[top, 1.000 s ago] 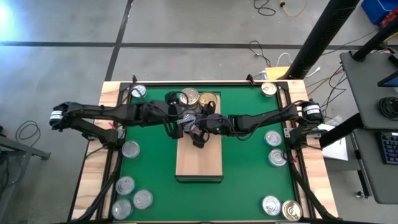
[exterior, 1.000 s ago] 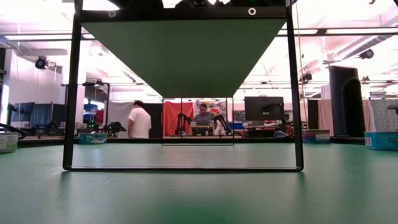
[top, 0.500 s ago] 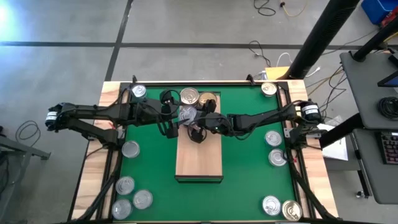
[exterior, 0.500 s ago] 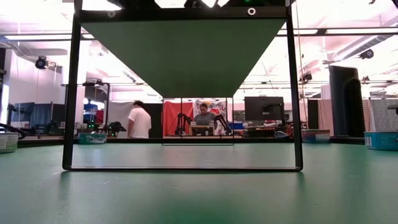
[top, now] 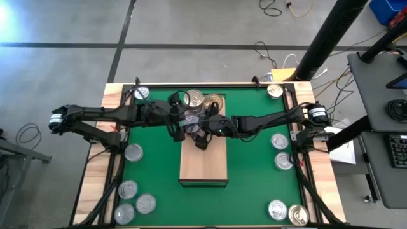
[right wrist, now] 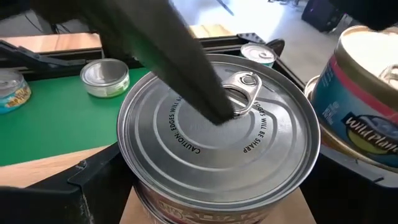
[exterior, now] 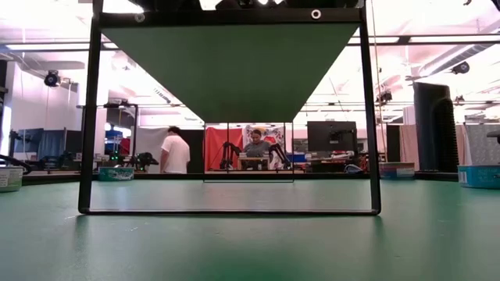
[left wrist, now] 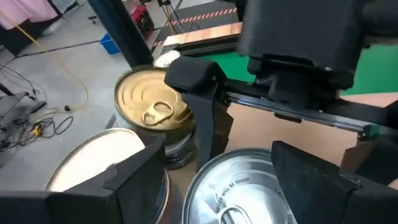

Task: Stack canned seafood by type on shelf
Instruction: Stack the red tuna can on top of the other red tuna can on the shelf

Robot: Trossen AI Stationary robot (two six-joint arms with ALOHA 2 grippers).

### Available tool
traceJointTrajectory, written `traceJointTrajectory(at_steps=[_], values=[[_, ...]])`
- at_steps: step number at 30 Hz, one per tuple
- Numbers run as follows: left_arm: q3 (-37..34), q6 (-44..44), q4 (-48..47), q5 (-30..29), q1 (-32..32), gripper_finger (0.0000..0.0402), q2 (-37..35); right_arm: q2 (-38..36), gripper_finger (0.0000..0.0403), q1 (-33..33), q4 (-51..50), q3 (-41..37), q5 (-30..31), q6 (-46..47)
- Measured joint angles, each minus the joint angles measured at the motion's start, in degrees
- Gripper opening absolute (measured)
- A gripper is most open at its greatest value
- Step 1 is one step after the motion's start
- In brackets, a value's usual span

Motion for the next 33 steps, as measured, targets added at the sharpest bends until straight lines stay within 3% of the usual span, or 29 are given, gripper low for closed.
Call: traceJointTrajectory(at_steps=[8,15,33], values=[[0.06,-3.44,-5.35,8.78,0.34,0.0278,1.48,0.00,0.0371,0.00,-0.47,0.26,-0.59,0.28],[0.29,-4.50,-5.95,9.26,0.41,0.0278,2.61,0.04,0.0394,-0.02,-0.61,0.50,-1.86,0.31],[0.22,-4.28,-6.67,9.41,0.50,0.0278,2.88,-1.16,0.0400,1.14,-4.17,0.67,-1.48,1.83]])
